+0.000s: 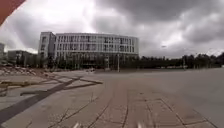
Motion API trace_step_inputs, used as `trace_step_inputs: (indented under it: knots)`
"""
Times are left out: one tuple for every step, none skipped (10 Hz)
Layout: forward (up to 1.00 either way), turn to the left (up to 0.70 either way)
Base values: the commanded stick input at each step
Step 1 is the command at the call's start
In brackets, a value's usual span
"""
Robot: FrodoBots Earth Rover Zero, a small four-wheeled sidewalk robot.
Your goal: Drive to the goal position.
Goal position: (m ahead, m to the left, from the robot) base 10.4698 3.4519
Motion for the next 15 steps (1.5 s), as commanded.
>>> trace_step_inputs:
  knots:
    - [0.50,0.01]
    - [0.50,0.09]
    - [0.50,0.21]
    - [0.50,0.26]
    - [0.50,0.26]
    - [0.50,0.26]
    - [0.50,0.26]
    - [0.50,0.26]
    - [0.50,0.26]
    - [0.50,0.19]
    - [0.50,0.07]
    - [0.50,0.01]
    - [0.50,0.01]
    - [0.50,0.01]
    - [0.50,0.01]
